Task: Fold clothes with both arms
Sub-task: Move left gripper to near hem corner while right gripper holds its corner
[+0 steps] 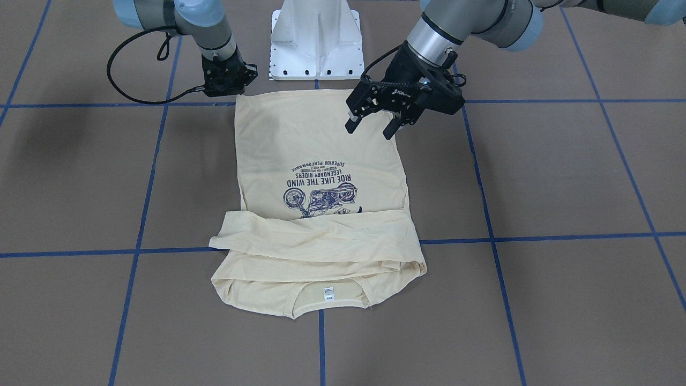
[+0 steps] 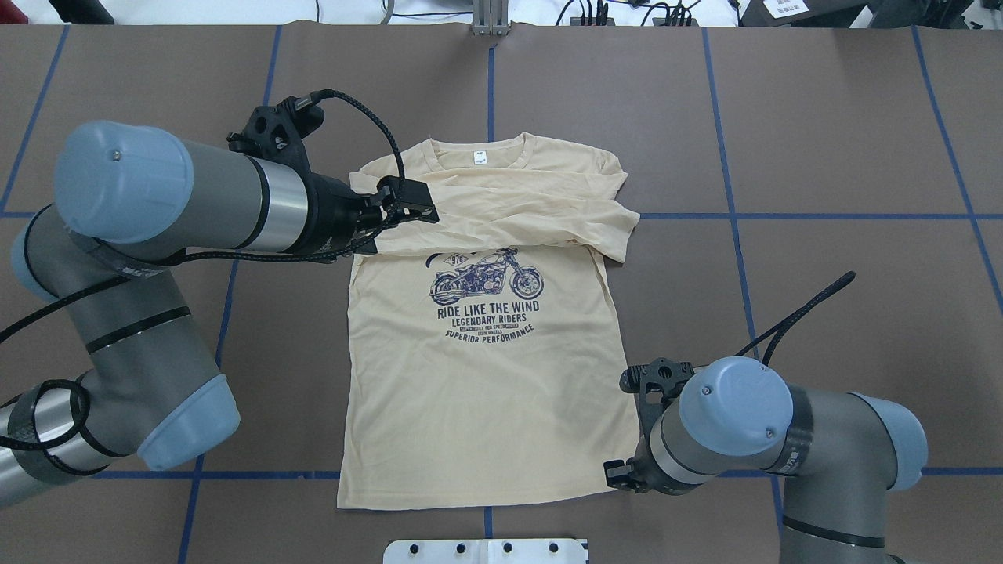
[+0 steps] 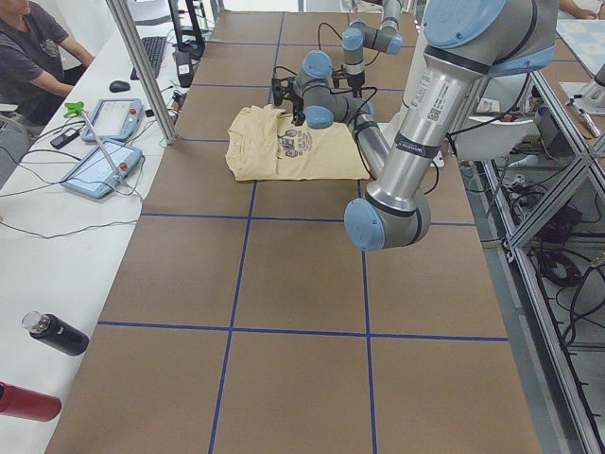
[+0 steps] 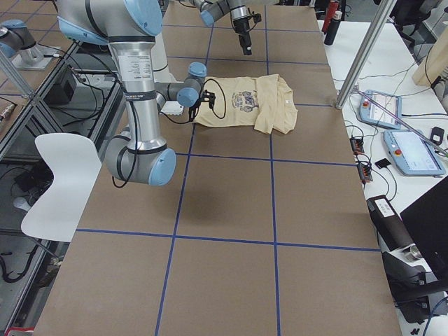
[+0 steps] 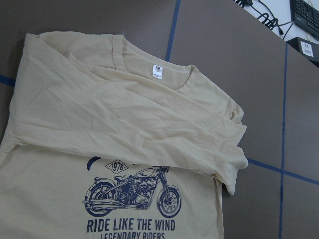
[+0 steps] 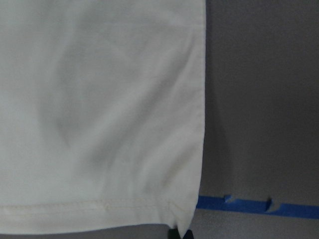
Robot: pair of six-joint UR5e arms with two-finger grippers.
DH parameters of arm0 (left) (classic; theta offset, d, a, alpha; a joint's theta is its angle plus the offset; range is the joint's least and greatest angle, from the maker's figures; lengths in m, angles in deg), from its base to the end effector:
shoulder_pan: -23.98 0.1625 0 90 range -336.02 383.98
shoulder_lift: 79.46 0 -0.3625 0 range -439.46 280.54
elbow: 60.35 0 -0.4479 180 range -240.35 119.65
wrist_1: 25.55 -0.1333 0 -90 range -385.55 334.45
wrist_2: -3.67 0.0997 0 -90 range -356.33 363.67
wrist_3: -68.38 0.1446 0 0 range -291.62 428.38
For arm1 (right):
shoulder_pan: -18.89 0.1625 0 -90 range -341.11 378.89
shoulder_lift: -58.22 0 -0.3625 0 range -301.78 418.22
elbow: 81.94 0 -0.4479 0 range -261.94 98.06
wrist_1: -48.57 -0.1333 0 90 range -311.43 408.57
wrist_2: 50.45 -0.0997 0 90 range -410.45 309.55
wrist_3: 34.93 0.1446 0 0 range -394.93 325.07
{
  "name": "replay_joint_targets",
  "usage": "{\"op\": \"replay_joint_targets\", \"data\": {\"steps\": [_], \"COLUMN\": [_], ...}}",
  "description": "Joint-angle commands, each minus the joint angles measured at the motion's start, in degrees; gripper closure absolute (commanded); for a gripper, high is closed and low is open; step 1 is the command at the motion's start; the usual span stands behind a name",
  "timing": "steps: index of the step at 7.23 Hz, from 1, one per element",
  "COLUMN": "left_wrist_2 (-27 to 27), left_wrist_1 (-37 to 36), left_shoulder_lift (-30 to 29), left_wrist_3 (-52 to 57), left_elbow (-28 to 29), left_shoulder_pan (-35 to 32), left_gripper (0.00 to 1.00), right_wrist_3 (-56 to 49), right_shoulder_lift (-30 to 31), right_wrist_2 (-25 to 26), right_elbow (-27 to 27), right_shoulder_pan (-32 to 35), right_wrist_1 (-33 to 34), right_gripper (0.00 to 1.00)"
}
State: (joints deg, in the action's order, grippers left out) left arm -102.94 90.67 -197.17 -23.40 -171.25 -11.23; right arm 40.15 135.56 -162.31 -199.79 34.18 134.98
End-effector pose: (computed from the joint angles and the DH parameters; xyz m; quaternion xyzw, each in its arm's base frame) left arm 0.4572 -0.4352 0.0874 0.0630 0.6088 -0.1661 0.7732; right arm -0.5433 -0.2309 0.2522 -0.0736 -0.4017 -0.0682 0.9103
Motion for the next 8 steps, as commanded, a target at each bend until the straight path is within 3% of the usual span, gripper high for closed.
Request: {"op": "replay_joint_targets", "data": {"steps": [1,4,7,8], "left_wrist_2": [2.6,8.5,8.6,8.6], "left_wrist_1": [-4.6,-16.9,-18.5,-18.6], "left_shoulder_lift": [0.3,3.4,9.4,10.6], "left_wrist_3": [-3.2,-6.4,-8.1,-8.2], "left_elbow": [-0.3,-4.8,-5.5,-5.5], "left_shoulder_pan": [7.3,18.1,21.8,22.6], "left_gripper": [0.03,0.03,0.05,0.11], "right_wrist_3": [0.4,0.4,0.4,0.4], "right_shoulder_lift": [-0.1,-0.1,-0.3,-0.3], "right_wrist_2": [-1.0,-1.6,-1.5,-1.5], "right_elbow": [-1.8,-5.1,-5.2,-5.3], "right_shoulder_pan": [1.4,2.7,3.3,3.3], "right_wrist_1": [-0.2,-0.2,-0.2,-0.2], "right_gripper": [1.0,1.0,1.0,1.0]}}
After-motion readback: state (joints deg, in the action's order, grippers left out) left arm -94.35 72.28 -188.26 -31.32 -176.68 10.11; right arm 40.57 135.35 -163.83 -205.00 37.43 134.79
